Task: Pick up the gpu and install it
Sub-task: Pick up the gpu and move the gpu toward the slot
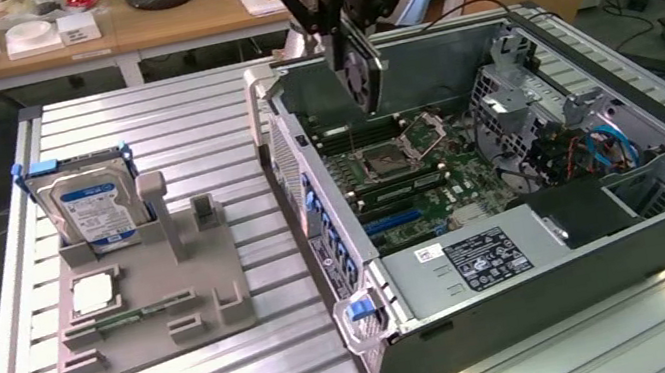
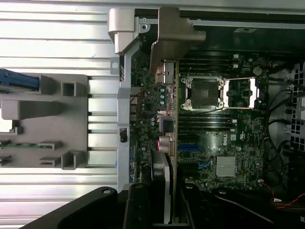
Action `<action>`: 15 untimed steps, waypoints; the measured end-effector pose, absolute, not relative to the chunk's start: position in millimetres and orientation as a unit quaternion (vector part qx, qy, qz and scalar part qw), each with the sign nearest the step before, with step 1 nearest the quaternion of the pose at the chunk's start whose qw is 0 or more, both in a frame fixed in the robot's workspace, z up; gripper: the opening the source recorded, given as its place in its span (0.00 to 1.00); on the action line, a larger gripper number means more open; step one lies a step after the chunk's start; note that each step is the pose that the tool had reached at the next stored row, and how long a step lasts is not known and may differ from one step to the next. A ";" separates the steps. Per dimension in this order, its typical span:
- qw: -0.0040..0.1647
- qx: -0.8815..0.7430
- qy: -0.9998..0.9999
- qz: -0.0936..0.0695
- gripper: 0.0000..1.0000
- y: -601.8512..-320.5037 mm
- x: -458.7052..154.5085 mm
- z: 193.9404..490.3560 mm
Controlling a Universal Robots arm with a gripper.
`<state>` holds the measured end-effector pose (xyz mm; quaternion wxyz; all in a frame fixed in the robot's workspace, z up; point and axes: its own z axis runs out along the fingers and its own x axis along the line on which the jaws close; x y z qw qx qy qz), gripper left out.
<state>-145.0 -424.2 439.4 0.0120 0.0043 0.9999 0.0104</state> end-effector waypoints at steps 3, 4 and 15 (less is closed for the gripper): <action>0.012 0.004 1.000 0.010 0.28 -424.2 -140.1 439.4; 0.012 0.004 1.000 0.010 0.28 -424.2 -138.7 439.4; 0.012 0.004 1.000 0.010 0.28 -424.3 -120.7 439.3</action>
